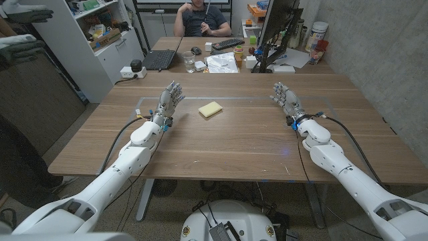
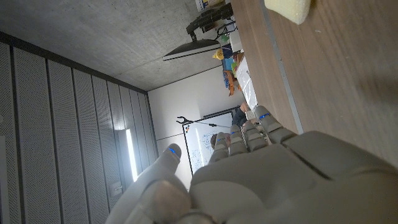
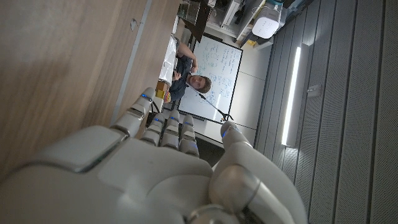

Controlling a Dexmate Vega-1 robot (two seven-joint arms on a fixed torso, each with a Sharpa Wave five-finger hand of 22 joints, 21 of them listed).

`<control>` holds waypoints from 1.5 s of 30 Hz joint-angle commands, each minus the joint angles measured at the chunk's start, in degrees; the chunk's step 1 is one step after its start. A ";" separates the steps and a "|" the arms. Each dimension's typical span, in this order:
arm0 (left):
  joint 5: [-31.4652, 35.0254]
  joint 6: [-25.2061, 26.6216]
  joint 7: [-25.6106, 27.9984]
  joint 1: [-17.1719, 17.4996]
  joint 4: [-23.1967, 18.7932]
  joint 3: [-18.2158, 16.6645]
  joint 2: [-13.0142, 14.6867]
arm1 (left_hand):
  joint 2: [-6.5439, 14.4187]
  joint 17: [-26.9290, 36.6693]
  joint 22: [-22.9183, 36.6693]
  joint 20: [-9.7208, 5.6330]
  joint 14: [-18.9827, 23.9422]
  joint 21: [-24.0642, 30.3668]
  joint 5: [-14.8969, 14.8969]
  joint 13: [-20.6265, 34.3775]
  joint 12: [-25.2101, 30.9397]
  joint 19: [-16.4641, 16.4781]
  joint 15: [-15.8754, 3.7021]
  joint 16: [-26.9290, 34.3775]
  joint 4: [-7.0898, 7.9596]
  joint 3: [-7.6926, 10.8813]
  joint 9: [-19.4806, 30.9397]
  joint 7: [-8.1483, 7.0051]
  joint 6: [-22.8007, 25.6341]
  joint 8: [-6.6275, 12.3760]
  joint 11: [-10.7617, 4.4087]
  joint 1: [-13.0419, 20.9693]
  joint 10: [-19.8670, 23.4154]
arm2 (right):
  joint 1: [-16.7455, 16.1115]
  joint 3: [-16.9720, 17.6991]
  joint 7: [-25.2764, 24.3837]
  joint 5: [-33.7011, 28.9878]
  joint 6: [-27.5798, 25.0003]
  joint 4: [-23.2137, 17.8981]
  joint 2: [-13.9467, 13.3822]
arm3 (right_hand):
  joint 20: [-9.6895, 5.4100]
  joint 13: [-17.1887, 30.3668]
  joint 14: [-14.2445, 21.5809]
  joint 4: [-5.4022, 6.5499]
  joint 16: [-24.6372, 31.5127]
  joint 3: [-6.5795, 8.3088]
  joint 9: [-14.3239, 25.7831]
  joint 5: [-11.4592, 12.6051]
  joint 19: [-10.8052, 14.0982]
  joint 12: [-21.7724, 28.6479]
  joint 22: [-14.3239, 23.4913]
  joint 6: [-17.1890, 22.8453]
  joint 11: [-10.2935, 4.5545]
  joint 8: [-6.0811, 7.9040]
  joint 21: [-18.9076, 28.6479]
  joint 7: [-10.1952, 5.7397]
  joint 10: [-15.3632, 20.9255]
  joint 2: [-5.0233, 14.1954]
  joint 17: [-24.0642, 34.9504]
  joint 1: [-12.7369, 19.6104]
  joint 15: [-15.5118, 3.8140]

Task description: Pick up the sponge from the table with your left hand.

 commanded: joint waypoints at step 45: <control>21.65 -2.90 17.41 -1.56 -7.00 1.21 1.41 | 0.14 -0.17 0.29 6.06 0.64 -0.77 0.51 0.18 0.47 0.91 -0.82 0.13 -2.42 0.43 0.16 -8.52 1.87 0.69 -0.85 2.13 0.43 | -3.66 18.22 17.59 -19.70 -3.22 -0.53 13.61 | 0.16 0.13 0.55 -0.22 0.37 0.34 0.27 0.36 0.47 0.34 0.18 0.58 0.13 0.27 0.40 0.11 0.60 -0.09 0.13 0.18 -0.13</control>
